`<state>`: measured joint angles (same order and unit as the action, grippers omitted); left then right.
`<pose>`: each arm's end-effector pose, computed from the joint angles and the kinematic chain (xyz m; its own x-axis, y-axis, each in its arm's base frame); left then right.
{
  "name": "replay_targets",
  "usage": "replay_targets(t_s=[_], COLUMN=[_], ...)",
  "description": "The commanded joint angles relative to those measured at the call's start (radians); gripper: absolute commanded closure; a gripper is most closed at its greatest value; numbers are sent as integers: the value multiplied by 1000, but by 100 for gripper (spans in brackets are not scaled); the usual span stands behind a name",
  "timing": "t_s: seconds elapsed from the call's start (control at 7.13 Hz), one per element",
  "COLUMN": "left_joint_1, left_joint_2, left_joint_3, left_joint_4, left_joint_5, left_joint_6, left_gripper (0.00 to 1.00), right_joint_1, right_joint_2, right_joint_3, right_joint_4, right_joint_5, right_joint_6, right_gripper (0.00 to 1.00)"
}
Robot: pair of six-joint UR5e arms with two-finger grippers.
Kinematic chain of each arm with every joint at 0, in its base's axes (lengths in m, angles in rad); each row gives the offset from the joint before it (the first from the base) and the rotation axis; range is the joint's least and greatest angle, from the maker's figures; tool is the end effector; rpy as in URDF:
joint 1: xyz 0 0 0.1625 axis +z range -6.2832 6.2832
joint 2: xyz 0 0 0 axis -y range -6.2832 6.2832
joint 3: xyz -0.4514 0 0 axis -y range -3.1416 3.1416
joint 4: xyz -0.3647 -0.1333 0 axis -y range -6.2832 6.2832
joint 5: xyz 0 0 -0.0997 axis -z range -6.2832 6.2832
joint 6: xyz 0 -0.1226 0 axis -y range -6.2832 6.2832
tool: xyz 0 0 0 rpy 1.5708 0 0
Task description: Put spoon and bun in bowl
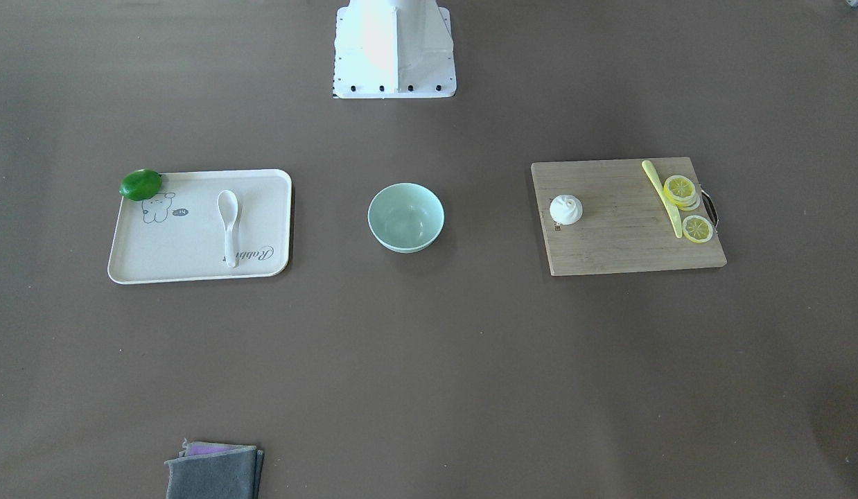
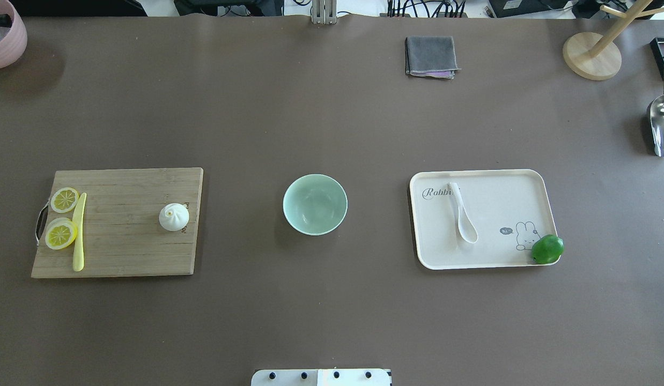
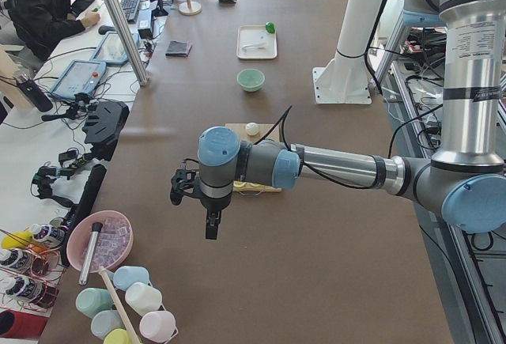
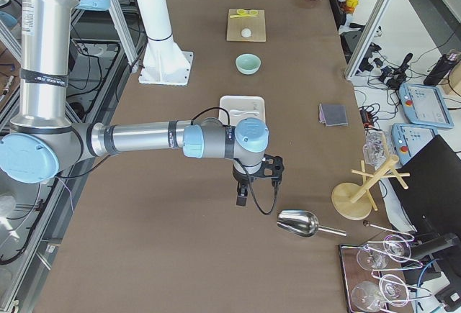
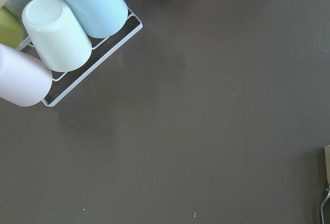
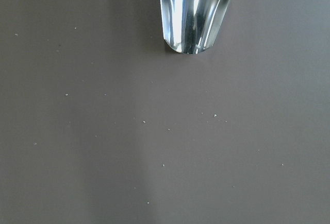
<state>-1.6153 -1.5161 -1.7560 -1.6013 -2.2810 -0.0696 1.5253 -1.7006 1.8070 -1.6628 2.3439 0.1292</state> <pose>-0.0733 -0.4474 0.6415 0.7572 0.0019 -0.6531 0.0968 0.9886 0.1152 0.0292 -0.4069 0.6577 0.7145 0.0865 0.6943 -0.0470 0.9960 -0.0757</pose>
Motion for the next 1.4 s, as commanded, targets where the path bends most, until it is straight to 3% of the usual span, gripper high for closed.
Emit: replay_targets(t_s=[0.0, 0.98, 1.12, 1.26], left_joint_1=[0, 0, 6, 84], left_joint_2=[2, -1, -6, -31], left_joint_3=[3, -2, -44, -60], left_joint_4=[1, -2, -5, -44], left_joint_5=[0, 0, -9, -11], left_joint_6=[-1, 2, -6, -10], left_gripper=[2, 2, 2, 2], right_joint_1=[1, 1, -1, -1], right_joint_2=[-2, -4, -1, 24], right_joint_3=[-3, 2, 15, 28], right_joint_4=[0, 0, 2, 3], right_joint_5=[0, 3, 24, 76], right_joint_6=[0, 10, 3, 6], right_gripper=[0, 0, 0, 0])
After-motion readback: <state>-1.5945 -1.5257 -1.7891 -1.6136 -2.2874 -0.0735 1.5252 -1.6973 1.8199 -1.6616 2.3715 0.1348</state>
